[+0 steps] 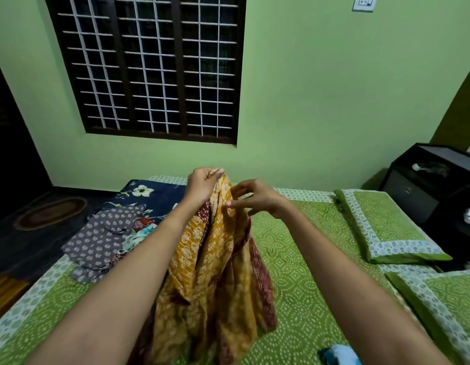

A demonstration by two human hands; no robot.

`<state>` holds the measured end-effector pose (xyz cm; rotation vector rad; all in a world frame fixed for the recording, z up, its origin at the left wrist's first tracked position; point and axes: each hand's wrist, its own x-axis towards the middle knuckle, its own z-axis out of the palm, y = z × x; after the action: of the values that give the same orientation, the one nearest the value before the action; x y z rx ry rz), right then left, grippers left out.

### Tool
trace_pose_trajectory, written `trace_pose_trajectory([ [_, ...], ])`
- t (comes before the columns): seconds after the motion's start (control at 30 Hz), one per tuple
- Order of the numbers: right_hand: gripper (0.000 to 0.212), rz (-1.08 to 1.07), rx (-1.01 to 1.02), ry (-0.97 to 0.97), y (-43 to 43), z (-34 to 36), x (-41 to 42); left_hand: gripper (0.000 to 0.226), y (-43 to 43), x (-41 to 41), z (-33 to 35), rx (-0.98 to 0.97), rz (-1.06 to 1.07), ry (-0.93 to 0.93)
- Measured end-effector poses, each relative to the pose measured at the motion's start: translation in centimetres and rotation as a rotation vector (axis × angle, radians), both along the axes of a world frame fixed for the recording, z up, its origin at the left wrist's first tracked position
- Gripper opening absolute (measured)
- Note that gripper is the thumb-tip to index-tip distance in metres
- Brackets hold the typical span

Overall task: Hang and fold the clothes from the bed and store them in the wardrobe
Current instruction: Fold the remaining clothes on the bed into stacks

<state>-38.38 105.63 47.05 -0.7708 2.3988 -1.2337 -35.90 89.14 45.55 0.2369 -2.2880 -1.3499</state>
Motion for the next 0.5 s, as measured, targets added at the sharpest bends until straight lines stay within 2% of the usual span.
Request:
trace_pose_trajectory([
  [0.1,0.055,0.010,0.042,0.203,-1.7,-0.9,1.2,0.037,0.6,0.2,1.1,-0.050,-0.022,-0.006],
  [0.2,0.028,-0.074,-0.067,0.316,-2.7,-1.4,1.7,0.035,0.2,0.4,1.5,0.032,-0.031,0.066],
  [0.3,0.024,-0.154,-0.140,0.399,-3.3,-1.5,1.7,0.038,-0.3,1.2,1.6,0.127,-0.076,0.106],
  [0.37,0.012,-0.243,-0.220,0.416,-3.6,-1.3,1.7,0.030,-0.9,1.7,1.3,0.213,-0.033,0.130],
  [0.43,0.016,-0.354,-0.327,0.375,-3.7,-0.9,1.5,0.030,-1.9,2.2,0.6,0.242,0.069,0.128],
  [0.5,0.018,-0.437,-0.387,0.331,-3.5,-0.1,1.2,0.039,-2.8,2.9,-0.7,0.189,0.176,0.050],
])
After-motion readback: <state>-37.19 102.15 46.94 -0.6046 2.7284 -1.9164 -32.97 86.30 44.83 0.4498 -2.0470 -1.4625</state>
